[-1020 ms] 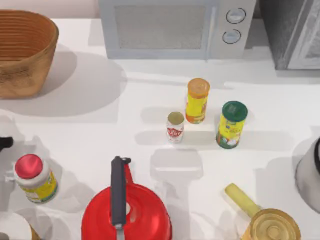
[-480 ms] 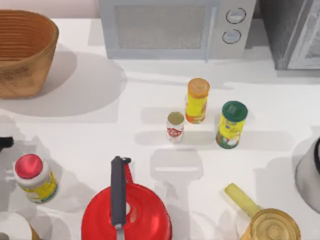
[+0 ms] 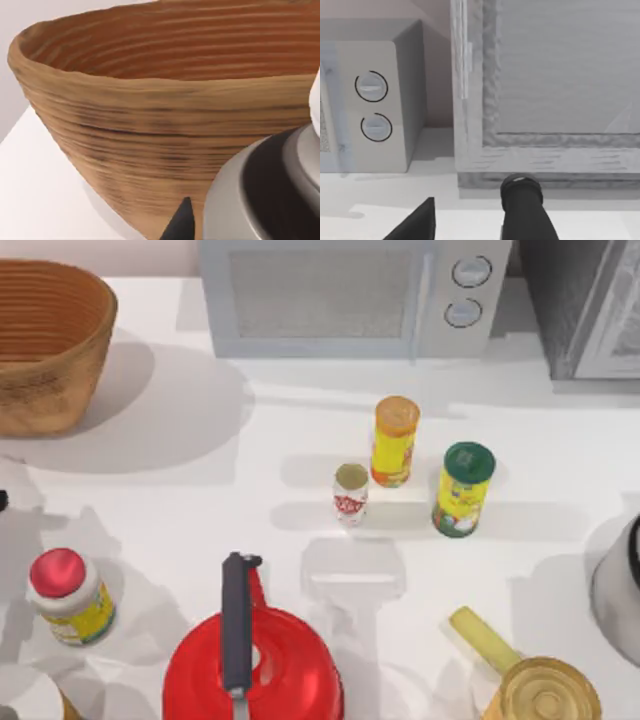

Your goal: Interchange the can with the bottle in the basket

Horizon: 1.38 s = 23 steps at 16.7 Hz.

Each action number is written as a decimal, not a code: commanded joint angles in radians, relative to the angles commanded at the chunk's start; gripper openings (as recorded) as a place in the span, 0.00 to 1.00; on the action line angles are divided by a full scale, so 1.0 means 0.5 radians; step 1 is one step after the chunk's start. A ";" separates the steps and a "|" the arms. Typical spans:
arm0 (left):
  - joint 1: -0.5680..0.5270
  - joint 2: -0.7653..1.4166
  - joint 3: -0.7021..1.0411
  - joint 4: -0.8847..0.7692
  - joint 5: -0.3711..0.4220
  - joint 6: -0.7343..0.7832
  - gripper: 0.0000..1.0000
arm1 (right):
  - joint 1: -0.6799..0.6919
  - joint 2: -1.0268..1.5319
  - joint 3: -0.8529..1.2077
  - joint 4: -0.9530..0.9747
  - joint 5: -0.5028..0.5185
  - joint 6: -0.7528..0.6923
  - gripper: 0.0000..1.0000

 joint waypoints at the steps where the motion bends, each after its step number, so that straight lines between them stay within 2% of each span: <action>1: 0.020 -0.084 0.031 -0.036 0.004 0.025 0.00 | 0.000 0.000 0.000 0.000 0.000 0.000 1.00; 5: 0.133 -0.454 0.207 -0.380 -0.006 0.094 0.00 | 0.000 0.000 0.000 0.000 0.000 0.000 1.00; 9: 0.173 -0.724 0.565 -1.050 -0.063 0.091 0.00 | 0.000 0.000 0.000 0.000 0.000 0.000 1.00; 16: -0.112 -0.762 1.462 -2.307 -0.211 -0.030 0.00 | 0.000 0.000 0.000 0.000 0.000 0.000 1.00; 19: -0.256 -0.697 1.749 -2.602 -0.263 -0.093 0.00 | 0.000 0.000 0.000 0.000 0.000 0.000 1.00; 23: -0.324 -0.648 1.846 -2.703 -0.281 -0.124 0.00 | 0.000 0.000 0.000 0.000 0.000 0.000 1.00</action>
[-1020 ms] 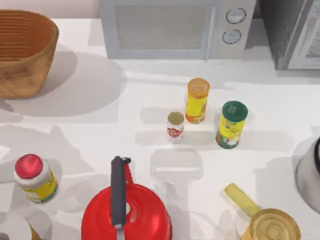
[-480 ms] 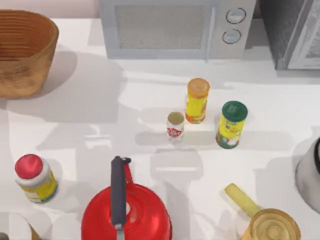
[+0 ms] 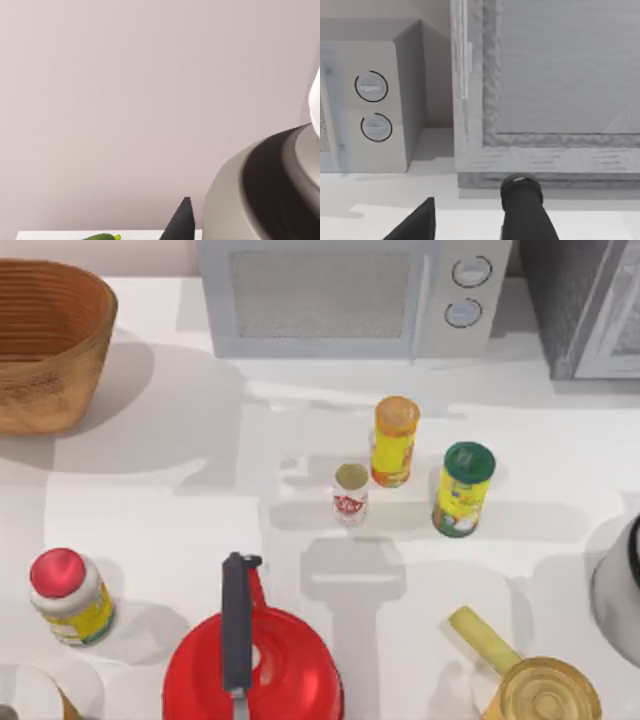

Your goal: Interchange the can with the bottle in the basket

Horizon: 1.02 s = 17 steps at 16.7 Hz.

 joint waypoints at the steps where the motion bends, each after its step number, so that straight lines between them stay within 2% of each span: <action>1: 0.000 0.000 0.000 0.000 0.000 0.000 0.00 | 0.000 0.000 0.000 0.000 0.000 0.000 1.00; 5: 0.002 0.024 -0.001 0.034 0.000 0.004 0.00 | 0.000 0.000 0.000 0.000 0.000 0.000 1.00; 12: -0.046 0.384 0.053 0.331 -0.038 -0.008 0.00 | 0.000 0.000 0.000 0.000 0.000 0.000 1.00; 16: -0.048 0.400 0.056 0.347 -0.041 -0.009 0.00 | 0.000 0.000 0.000 0.000 0.000 0.000 1.00; 17: -0.048 0.400 0.056 0.347 -0.041 -0.009 0.08 | 0.000 0.000 0.000 0.000 0.000 0.000 1.00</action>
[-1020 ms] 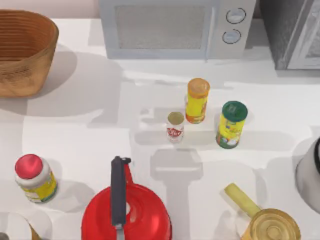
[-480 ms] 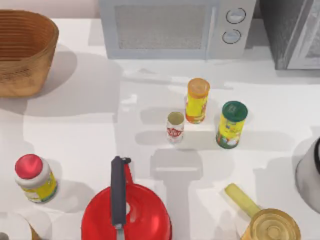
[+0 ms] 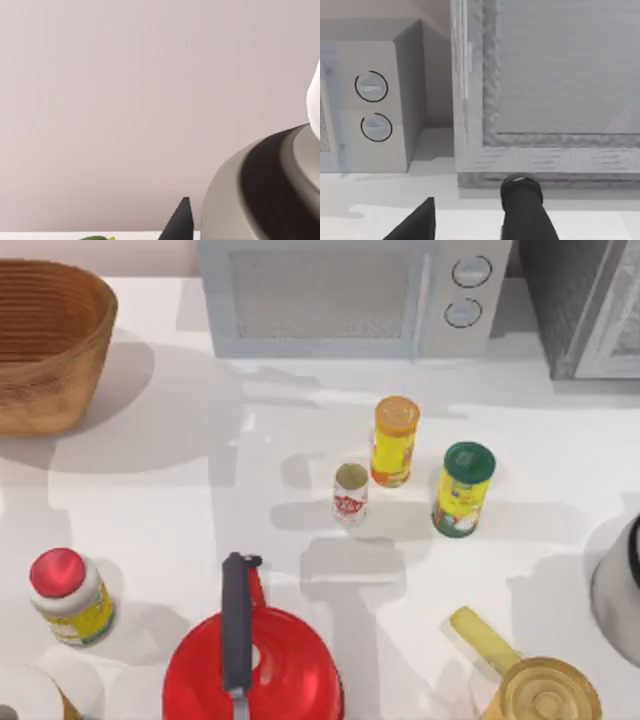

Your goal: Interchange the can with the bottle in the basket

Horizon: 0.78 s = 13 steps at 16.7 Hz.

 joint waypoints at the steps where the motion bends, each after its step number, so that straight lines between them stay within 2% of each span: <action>1: 0.000 0.000 0.000 0.000 0.000 0.000 0.15 | 0.000 0.000 0.000 0.000 0.000 0.000 1.00; 12: 0.000 0.000 0.000 0.000 0.000 0.000 0.98 | 0.000 0.000 0.000 0.000 0.000 0.000 1.00; 13: 0.000 0.000 0.000 0.000 0.000 0.000 1.00 | 0.000 0.000 0.000 0.000 0.000 0.000 1.00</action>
